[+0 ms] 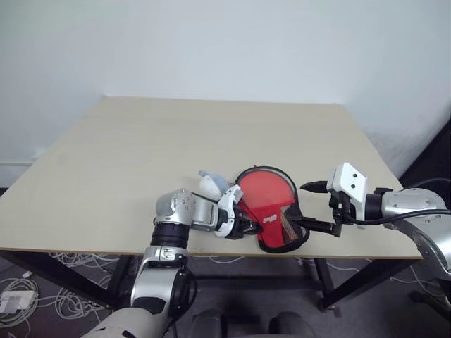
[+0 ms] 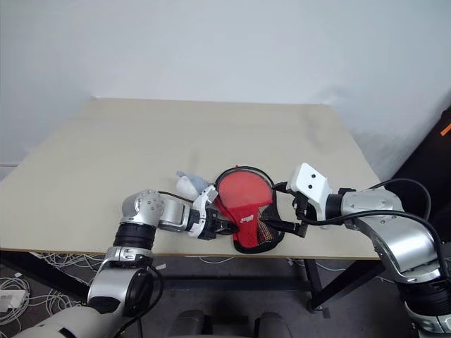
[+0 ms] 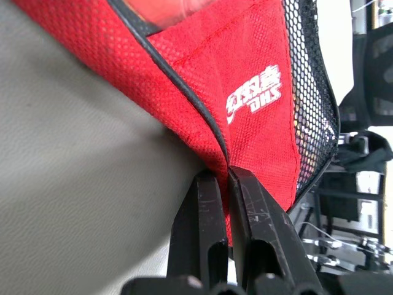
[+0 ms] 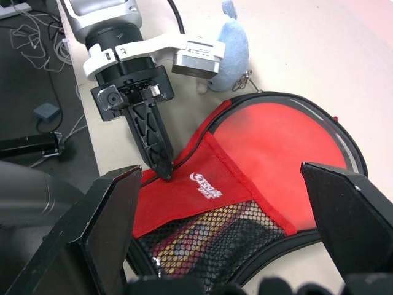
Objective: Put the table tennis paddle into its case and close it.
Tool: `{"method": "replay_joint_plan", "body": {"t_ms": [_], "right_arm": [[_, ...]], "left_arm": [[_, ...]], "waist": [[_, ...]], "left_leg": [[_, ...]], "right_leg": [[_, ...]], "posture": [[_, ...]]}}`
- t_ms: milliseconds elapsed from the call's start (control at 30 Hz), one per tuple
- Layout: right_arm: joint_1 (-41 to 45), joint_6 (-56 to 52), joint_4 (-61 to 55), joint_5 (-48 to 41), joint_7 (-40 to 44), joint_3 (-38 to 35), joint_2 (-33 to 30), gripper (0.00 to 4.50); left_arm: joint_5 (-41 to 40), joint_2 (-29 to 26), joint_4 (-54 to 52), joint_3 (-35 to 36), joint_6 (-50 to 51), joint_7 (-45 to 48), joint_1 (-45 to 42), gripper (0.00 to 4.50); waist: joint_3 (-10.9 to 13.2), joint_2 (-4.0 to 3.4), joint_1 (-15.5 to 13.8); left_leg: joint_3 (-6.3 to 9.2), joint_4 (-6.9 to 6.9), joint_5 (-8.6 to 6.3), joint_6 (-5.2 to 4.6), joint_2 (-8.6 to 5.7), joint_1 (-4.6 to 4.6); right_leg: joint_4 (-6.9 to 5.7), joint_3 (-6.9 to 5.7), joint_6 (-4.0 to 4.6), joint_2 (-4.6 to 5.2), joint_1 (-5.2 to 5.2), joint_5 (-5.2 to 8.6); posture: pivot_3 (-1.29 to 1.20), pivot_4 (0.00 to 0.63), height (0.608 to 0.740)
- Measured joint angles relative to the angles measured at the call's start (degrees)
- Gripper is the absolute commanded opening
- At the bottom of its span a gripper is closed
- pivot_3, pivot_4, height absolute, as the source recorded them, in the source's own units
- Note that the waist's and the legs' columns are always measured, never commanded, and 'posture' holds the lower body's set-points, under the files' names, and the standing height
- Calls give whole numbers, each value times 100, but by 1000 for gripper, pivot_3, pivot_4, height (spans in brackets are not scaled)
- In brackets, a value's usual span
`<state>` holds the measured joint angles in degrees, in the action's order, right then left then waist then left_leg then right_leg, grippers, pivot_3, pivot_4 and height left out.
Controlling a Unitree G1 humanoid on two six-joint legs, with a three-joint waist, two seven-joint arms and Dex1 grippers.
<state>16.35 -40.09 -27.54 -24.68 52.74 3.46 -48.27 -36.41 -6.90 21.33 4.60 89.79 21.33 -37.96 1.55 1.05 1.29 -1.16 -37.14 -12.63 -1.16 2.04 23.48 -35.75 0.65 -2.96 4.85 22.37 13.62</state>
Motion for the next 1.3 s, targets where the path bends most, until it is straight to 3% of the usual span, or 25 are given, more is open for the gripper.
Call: {"method": "replay_joint_plan", "body": {"t_ms": [233, 567, 900, 1167, 1267, 1300], "right_arm": [[11, 0, 4, 0, 1, 5, 4, 4500], [71, 2, 65, 2, 44, 151, 34, 4500], [136, 25, 183, 7, 119, 283, 136, 4500], [171, 32, 218, 12, 124, 308, 153, 4500], [200, 41, 223, 15, 122, 309, 174, 4500], [203, 44, 226, 19, 122, 310, 177, 4500]], "left_arm": [[-699, -639, -446, -639, 8, 323, 285, 24], [-2930, -1770, -1316, -1468, 201, -342, 750, 24], [-4726, -1856, -1625, -1676, 231, -1759, 987, 24], [-4723, -1854, -1680, -1672, 232, -2131, 1041, 24], [-4508, -1866, -1717, -1672, 232, -2059, 1040, 691], [-4432, -1904, -1718, -1673, 232, -1991, 1033, 1122]], "waist": [[5, 6, -4], [25, 3, -18], [37, 6, -47], [38, 6, -46], [38, 6, -46], [38, 6, -44]], "left_leg": [[1, 18, 9, -17, -1, 6], [2, 13, 9, -16, -2, 9], [3, 7, 11, -19, -5, 11], [0, 5, 11, -18, -5, 11], [0, 5, 12, -17, -5, 11], [0, 5, 12, -17, -5, 11]], "right_leg": [[1, 5, 9, -2, 3, 13], [-1, 8, 4, 3, 6, 18], [-2, 7, 7, 4, 3, 16], [-3, 7, 12, 3, 2, 13], [-3, 7, 12, 2, 2, 12], [-3, 7, 12, 2, 3, 12]], "posture": [[0, 0, 740], [0, 0, 740], [0, 0, 740], [0, 0, 740], [0, 0, 740], [0, 0, 740]]}}
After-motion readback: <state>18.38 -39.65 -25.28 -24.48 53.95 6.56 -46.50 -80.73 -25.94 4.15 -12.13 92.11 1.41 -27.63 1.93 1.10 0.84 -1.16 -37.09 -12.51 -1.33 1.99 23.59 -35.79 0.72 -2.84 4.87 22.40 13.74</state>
